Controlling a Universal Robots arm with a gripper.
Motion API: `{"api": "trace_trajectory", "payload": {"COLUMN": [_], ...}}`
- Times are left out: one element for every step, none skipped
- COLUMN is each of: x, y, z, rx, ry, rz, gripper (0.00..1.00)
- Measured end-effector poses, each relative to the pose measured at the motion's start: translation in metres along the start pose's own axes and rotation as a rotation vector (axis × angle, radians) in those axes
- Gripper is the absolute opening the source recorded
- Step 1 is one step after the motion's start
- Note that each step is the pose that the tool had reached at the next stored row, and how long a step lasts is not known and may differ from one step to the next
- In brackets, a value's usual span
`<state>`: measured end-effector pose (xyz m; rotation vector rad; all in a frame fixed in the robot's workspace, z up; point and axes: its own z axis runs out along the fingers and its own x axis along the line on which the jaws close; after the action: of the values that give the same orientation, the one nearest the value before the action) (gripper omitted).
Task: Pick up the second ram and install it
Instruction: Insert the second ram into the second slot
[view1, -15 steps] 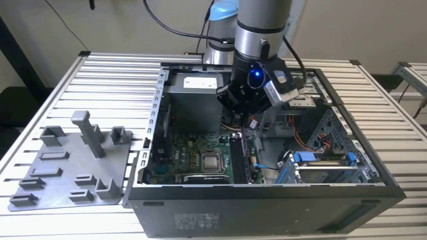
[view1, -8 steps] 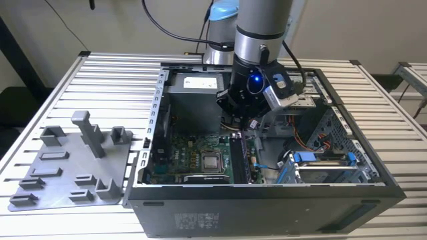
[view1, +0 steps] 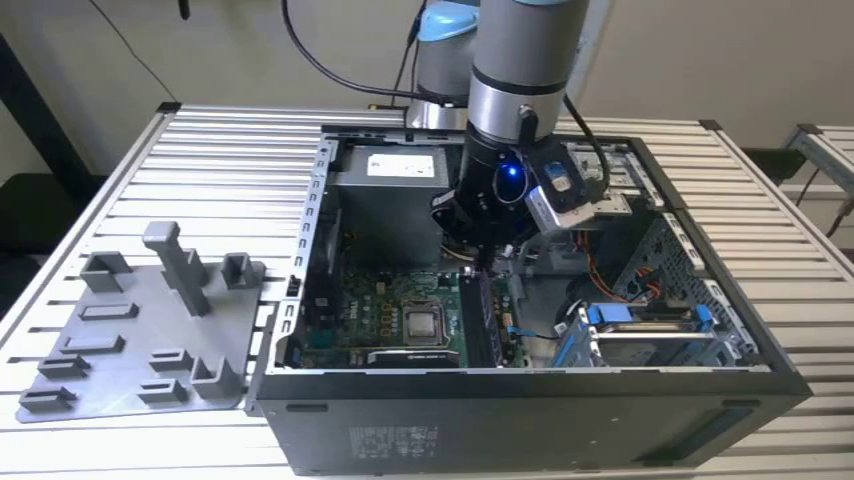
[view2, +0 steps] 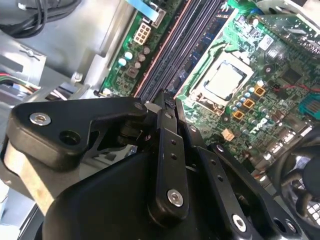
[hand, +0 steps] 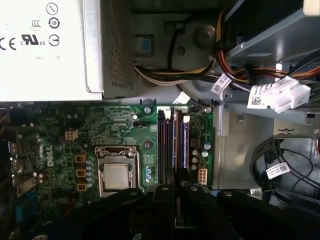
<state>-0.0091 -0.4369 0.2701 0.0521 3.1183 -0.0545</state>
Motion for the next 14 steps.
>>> {"api": "trace_trajectory", "payload": {"x": [0.0, 0.0, 0.0, 0.0, 0.0, 0.0, 0.0, 0.0, 0.0, 0.0, 0.0001, 0.0, -0.0001, -0.0001], "y": [-0.0009, -0.0018, -0.0025, -0.0032, -0.0039, -0.0046, -0.0054, -0.0064, -0.0072, -0.0077, -0.0082, -0.0095, -0.0107, -0.0118], "z": [0.0011, 0.0021, 0.0034, 0.0044, 0.0054, 0.0064, 0.0074, 0.0082, 0.0091, 0.0105, 0.0118, 0.0131, 0.0145, 0.0157], "rx": [0.0002, 0.0004, 0.0003, 0.0008, 0.0014, 0.0018, 0.0023, 0.0029, 0.0037, 0.0041, 0.0046, 0.0052, 0.0051, 0.0051], "ry": [0.0011, 0.0023, 0.0031, 0.0041, 0.0052, 0.006, 0.0069, 0.0082, 0.009, 0.0091, 0.0092, 0.0093, 0.0092, 0.0093], "rz": [-0.001, -0.002, -0.003, -0.005, -0.007, -0.009, -0.01, -0.012, -0.013, -0.014, -0.014, -0.014, -0.013, -0.011], "gripper": [0.14, 0.14, 0.14, 0.14, 0.14, 0.14, 0.14, 0.14, 0.14, 0.14, 0.14, 0.14, 0.14, 0.14]}}
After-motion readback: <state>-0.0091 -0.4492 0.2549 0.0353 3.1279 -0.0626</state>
